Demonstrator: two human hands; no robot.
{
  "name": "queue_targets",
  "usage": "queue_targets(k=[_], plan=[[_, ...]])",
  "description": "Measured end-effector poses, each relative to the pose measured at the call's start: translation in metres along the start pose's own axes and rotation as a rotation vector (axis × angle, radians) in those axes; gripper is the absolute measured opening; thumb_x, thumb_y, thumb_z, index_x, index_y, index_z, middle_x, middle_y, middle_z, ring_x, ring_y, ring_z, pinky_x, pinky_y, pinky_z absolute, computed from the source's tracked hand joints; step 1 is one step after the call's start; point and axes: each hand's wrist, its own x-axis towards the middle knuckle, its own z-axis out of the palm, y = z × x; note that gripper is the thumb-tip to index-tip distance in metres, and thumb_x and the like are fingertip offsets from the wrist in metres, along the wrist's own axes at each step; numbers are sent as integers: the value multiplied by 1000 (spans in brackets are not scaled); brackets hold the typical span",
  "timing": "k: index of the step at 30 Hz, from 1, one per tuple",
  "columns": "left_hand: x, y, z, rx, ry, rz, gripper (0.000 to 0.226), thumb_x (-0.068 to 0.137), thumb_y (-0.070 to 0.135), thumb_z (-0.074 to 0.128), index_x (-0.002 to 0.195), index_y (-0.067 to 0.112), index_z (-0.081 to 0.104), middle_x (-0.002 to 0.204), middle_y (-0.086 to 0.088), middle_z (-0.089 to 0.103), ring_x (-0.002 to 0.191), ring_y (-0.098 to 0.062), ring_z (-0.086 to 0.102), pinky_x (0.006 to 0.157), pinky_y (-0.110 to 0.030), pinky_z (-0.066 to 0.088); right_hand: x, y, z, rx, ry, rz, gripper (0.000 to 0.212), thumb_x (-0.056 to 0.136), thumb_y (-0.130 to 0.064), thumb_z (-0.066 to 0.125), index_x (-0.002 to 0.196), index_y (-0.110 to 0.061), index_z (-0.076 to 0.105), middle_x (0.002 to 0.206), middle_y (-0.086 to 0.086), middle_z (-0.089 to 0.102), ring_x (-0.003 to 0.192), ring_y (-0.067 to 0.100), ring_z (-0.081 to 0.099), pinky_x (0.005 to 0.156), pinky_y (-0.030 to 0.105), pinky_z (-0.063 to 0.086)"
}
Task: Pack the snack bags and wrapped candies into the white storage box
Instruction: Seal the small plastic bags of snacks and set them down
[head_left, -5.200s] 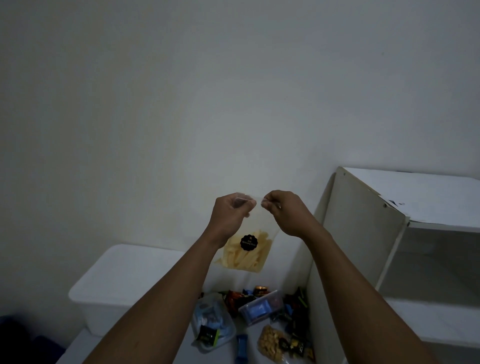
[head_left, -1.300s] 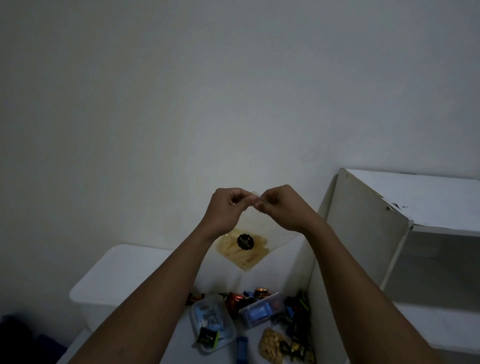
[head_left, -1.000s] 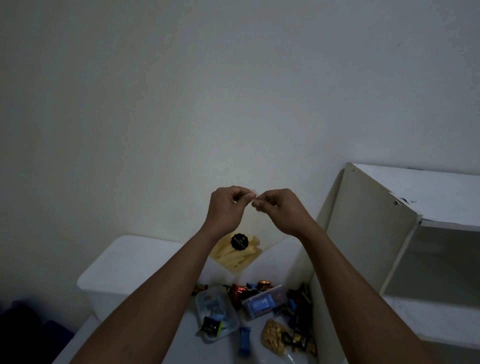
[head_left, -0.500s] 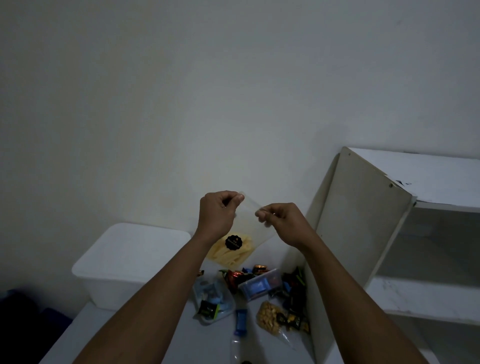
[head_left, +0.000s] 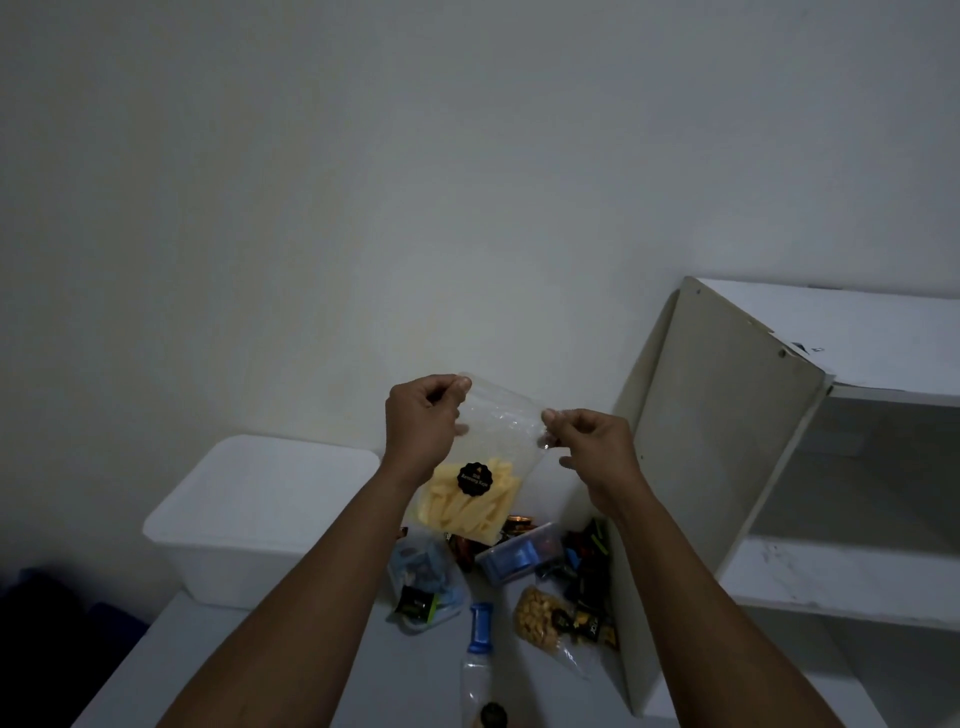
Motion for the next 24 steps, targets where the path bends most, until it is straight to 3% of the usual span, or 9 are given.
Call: queue_targets(k=[3,6,9,12,14,16,18,21,24], plan=[[-1,-2,2,-76,-27,-63,15,92,16,68,103,9,73,82,-5,65,68,-14,55,62,-40,62,0,3,-8,104,-60,33,19,89,-25,69,102,-10,73,84,7,74,87,17,72,83,48,54],[-4,-4,8,-212,-59,-140,12,93,15,66,99,7,73,82,-4,62,67,-14,54,63,-42,61,-2,10,-11,217,-68,45,24,91,-32,64,106,-14,72,94,1,73,95,18,67,83,51,56],[-5,-12,11,-338,-6,-244,10,94,14,65,91,6,70,85,-2,59,66,-16,54,66,-45,61,-11,27,-11,72,-165,94,39,83,-44,72,115,-23,70,114,-2,70,107,18,66,82,50,58],[-11,-39,11,-368,23,-345,14,93,18,66,98,5,69,88,-6,57,72,-20,56,73,-48,61,-26,62,-11,27,-200,205,34,87,-20,74,119,-19,65,111,3,69,98,22,71,67,40,60],[-25,-67,10,-298,15,-397,22,90,25,70,105,9,66,94,-6,62,75,-21,61,75,-45,61,-38,89,-9,48,-156,297,30,89,-13,71,119,-15,64,109,5,69,94,25,72,67,42,60],[-46,-99,6,-122,17,-438,32,88,30,73,114,17,60,101,-5,67,80,-17,66,67,-34,58,-52,118,-8,65,-108,382,28,90,-14,69,117,-8,63,105,7,71,88,25,72,67,45,60],[-75,-133,-1,-14,-12,-503,40,87,21,73,120,18,50,102,-4,65,82,-12,63,59,-27,50,-67,145,-8,84,-41,466,27,90,-18,71,113,-8,62,102,10,71,82,24,70,63,41,58],[-120,-186,-13,90,-163,-632,34,87,12,71,112,17,48,114,-9,59,95,-24,64,61,-38,58,-91,182,-13,51,35,597,33,88,-19,74,115,-14,57,107,9,68,85,24,69,58,38,58],[-159,-222,-15,191,-269,-692,28,82,16,77,103,17,59,113,-9,61,100,-28,64,78,-51,59,-116,217,-23,-33,79,698,33,87,-18,74,114,-12,57,106,10,66,88,24,68,59,41,60]])
